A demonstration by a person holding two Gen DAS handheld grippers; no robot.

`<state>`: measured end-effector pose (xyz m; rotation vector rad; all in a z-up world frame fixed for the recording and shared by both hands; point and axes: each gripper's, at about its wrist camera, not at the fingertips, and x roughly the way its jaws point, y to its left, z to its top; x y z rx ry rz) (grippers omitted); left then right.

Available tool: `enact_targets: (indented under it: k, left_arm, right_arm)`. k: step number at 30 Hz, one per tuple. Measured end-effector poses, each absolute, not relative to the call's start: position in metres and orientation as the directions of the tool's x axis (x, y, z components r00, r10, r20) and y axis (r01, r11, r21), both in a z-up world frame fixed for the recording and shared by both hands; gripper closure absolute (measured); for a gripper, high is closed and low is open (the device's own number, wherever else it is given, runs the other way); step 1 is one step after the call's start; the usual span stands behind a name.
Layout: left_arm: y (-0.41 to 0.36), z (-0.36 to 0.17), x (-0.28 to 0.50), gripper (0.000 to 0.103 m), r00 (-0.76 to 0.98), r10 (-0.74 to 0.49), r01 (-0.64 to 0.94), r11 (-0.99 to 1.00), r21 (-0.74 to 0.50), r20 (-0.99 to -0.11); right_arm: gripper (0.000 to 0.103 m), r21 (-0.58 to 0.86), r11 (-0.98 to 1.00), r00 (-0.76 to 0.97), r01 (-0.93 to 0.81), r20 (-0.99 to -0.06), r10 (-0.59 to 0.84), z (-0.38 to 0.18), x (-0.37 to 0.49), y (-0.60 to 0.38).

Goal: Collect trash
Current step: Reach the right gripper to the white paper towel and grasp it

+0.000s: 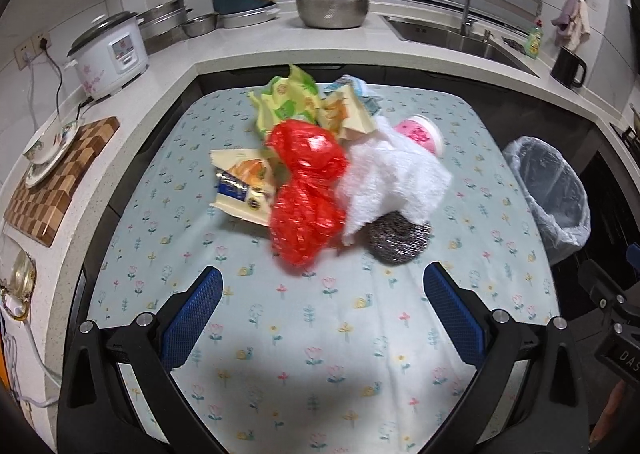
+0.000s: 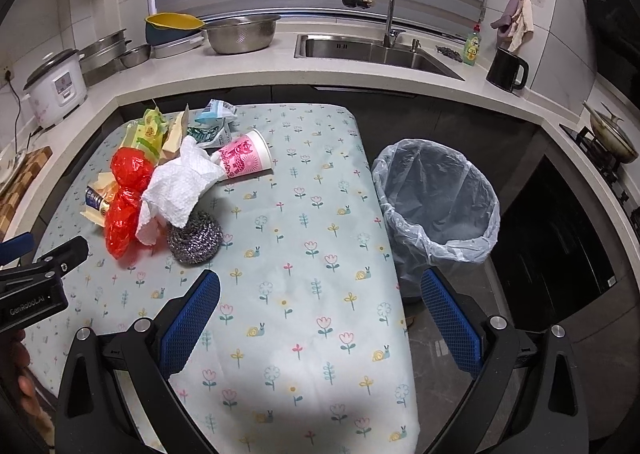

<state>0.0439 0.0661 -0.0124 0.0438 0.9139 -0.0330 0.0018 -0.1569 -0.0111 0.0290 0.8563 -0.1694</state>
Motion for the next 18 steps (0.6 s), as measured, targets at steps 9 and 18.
enact_targets:
  k: [9, 18]
  left_arm:
    - [0.111, -0.029, 0.074, 0.007, 0.589, 0.018, -0.002, 1.0, 0.02, -0.808]
    - [0.136, -0.043, 0.099, 0.007, 0.573, 0.02, -0.01, 1.0, 0.017, -0.82]
  right_arm:
    - [0.018, 0.023, 0.997, 0.652, 0.072, -0.757, -0.03, -0.023, 0.057, -0.107]
    - [0.049, 0.027, 0.999, 0.641, -0.029, -0.766, 0.039, -0.04, 0.111, -0.05]
